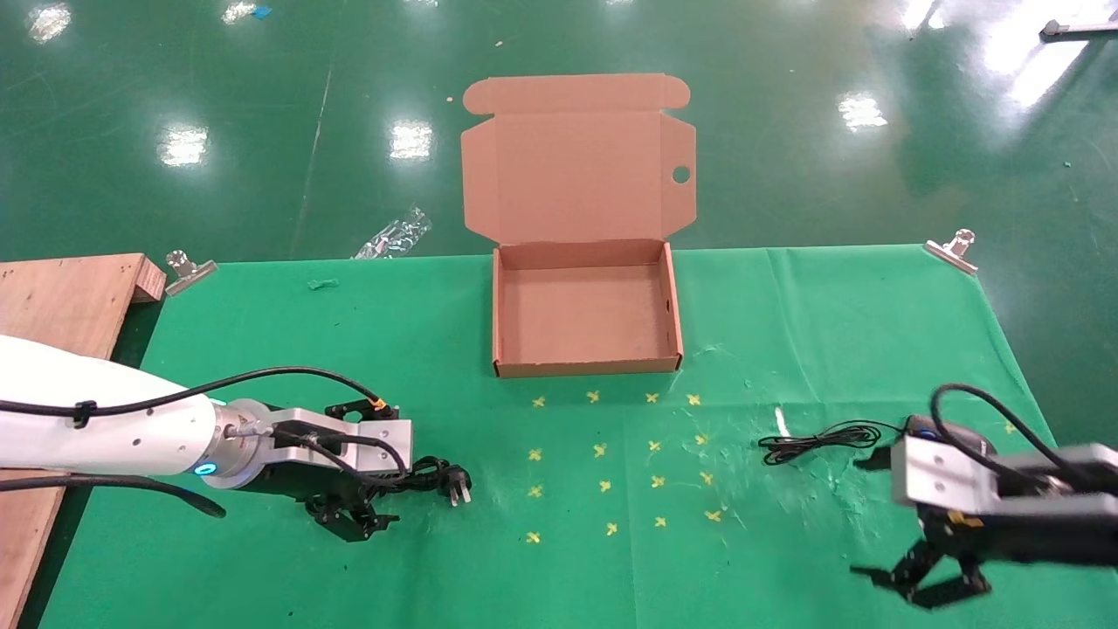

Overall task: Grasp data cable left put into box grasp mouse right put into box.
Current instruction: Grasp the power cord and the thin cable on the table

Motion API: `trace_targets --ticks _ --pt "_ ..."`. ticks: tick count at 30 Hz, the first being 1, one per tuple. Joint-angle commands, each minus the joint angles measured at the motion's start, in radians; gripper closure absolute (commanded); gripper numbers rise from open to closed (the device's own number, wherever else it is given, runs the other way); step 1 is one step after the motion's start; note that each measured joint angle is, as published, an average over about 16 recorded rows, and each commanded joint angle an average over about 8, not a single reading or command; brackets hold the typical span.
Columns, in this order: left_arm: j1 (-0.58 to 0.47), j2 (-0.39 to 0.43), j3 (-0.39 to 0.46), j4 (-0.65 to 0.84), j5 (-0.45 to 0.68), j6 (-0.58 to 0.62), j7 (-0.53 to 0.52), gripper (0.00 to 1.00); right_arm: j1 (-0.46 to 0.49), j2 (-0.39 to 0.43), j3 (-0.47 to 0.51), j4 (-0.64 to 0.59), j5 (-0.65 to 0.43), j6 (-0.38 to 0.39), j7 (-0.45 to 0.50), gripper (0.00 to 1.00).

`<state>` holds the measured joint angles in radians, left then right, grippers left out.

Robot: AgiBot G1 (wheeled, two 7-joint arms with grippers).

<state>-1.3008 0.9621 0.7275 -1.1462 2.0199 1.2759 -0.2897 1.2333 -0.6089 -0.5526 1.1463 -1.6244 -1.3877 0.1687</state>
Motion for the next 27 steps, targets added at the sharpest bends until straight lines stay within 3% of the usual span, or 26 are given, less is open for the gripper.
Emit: trace_targets --ticks 1,12,24,25,26,27 --pt "0.0 0.0 0.0 0.001 0.0 0.0 0.001 0.0 0.044 -0.039 -0.022 -0.051 -0.065 -0.001 -0.022 0.0" --pt "0.0 0.0 0.0 0.001 0.0 0.0 0.001 0.0 0.225 -0.257 -0.092 -0.479 -0.207 0.063 -0.219 0.0" --pt "-0.001 0.0 0.0 0.002 0.0 0.0 0.001 0.0 0.322 -0.368 -0.103 -0.804 -0.24 0.159 -0.371 0.0" --pt "-0.001 0.0 0.0 0.002 0.0 0.0 0.002 0.04 0.327 -0.374 -0.104 -0.821 -0.241 0.164 -0.378 0.0" --pt "-0.001 0.0 0.0 0.002 0.0 0.0 0.002 0.16 0.33 -0.378 -0.104 -0.835 -0.242 0.167 -0.383 0.01" --pt "-0.001 0.0 0.0 0.002 0.0 0.0 0.002 0.28 0.333 -0.381 -0.104 -0.845 -0.242 0.169 -0.386 0.1"
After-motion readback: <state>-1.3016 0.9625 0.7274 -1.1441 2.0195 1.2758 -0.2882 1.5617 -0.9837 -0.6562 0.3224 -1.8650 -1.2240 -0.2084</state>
